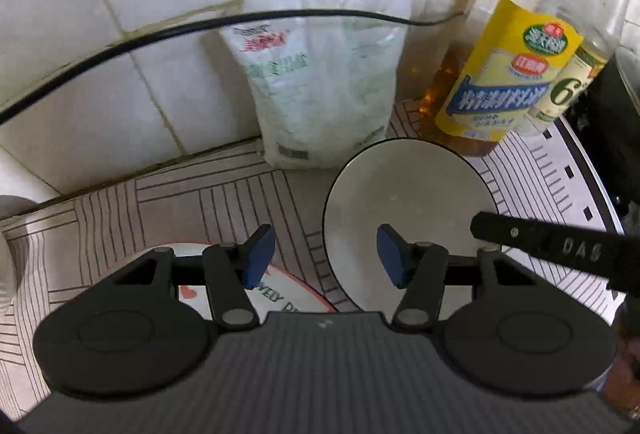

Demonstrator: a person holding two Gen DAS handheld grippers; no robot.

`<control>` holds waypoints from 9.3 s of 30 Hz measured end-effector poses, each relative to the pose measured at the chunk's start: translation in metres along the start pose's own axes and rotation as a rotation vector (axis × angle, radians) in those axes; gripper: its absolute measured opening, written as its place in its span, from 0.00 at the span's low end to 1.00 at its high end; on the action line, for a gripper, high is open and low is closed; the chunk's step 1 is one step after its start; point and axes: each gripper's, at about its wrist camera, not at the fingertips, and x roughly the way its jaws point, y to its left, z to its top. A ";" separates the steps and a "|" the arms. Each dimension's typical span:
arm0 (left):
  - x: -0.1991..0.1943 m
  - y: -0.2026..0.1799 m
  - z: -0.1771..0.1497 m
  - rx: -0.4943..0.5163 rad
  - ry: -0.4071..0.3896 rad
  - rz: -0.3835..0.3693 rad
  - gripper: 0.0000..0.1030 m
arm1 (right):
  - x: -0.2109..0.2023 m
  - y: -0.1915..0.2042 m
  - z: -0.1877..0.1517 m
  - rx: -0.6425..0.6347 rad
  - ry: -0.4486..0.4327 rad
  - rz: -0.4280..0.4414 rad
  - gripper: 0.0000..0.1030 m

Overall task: Organize plates and bowls
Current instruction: 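Close the left tool on the second bowl rim while the right tool grips it too, then carry the second bowl with both tools and lower it into the first bowl, then move both tools to the white bowl beside the rice cooker, then close the left tool on the third bowl rim while the right tool grips it too, then carry the third bowl with both tools and lower it onto the bowl stack, then open both tools and release the third bowl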

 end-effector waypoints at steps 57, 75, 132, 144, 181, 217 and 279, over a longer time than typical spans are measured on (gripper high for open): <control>-0.088 -0.085 -0.099 0.045 0.200 -0.111 0.12 | -0.125 -0.037 -0.098 -0.373 -0.032 -0.030 0.09; -0.086 -0.082 -0.104 0.026 0.232 -0.140 0.15 | -0.108 -0.024 -0.107 -0.500 -0.020 -0.138 0.14; -0.240 0.343 -0.179 -0.312 -0.091 0.022 0.62 | -0.078 0.307 -0.224 -0.714 -0.218 0.236 0.84; -0.162 0.387 -0.138 -0.360 -0.164 0.043 0.64 | 0.057 0.332 -0.182 -0.481 -0.160 0.217 0.71; -0.114 0.358 -0.125 -0.226 -0.032 0.014 0.13 | 0.116 0.310 -0.189 -0.174 0.148 0.194 0.17; -0.259 0.123 -0.174 -0.099 -0.010 -0.071 0.13 | -0.154 0.175 -0.197 -0.347 -0.028 0.174 0.18; -0.092 -0.096 -0.099 -0.080 0.285 -0.091 0.23 | -0.121 -0.002 -0.127 -0.753 -0.092 -0.209 0.20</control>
